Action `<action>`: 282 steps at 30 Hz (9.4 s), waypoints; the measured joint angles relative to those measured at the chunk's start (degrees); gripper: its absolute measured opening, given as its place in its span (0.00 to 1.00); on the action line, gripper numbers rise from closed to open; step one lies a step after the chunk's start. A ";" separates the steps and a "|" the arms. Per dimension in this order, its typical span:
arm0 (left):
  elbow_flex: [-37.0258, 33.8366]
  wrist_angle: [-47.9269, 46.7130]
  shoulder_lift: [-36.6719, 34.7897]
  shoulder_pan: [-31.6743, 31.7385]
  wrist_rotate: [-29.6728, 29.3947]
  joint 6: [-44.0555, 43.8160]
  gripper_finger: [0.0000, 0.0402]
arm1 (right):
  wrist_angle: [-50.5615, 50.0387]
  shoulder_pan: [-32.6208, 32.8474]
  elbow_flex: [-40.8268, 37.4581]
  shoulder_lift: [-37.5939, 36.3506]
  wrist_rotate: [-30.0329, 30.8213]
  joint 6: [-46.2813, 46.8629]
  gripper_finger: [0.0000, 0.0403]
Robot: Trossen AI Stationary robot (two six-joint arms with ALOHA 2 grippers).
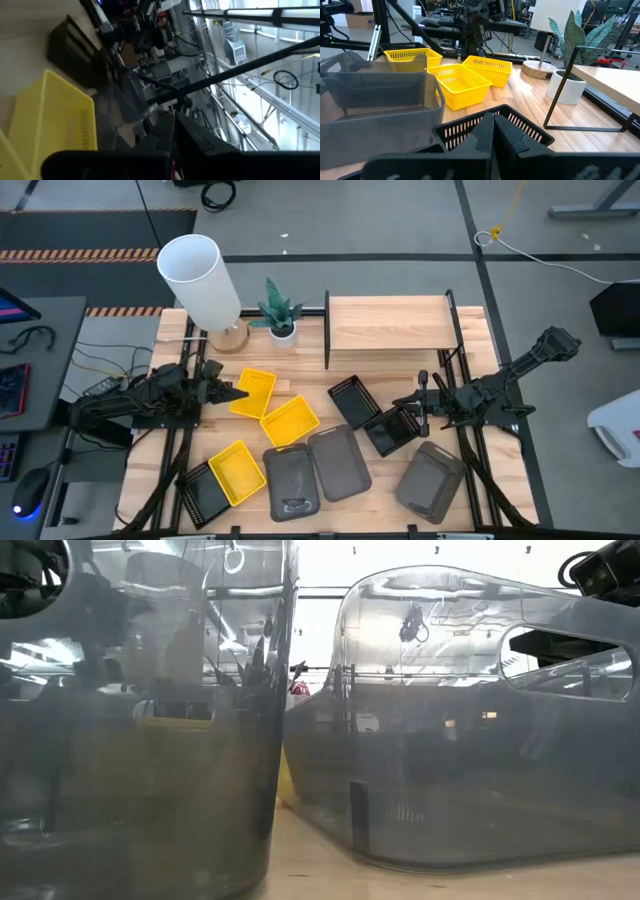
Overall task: Stack baskets on shelf by color
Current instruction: Stack the bottom yellow bin on top of the top left yellow bin, then stack the bottom black bin on top of the top right black bin
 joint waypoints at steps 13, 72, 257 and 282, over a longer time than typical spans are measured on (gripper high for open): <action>19.04 -23.37 13.64 -4.01 6.39 13.05 0.04 | 0.52 0.00 0.01 -0.02 0.00 0.00 0.03; 41.54 -56.48 64.44 -50.66 -18.70 -3.29 0.50 | 1.31 0.00 0.01 -0.01 -0.01 0.00 0.03; 60.36 -62.63 79.05 -54.55 -1.88 28.00 0.17 | 1.29 0.00 0.01 -0.02 0.00 -0.01 0.03; 60.46 -59.30 98.00 -60.87 -12.13 63.69 0.40 | 1.29 0.00 0.00 -0.02 0.00 0.00 0.03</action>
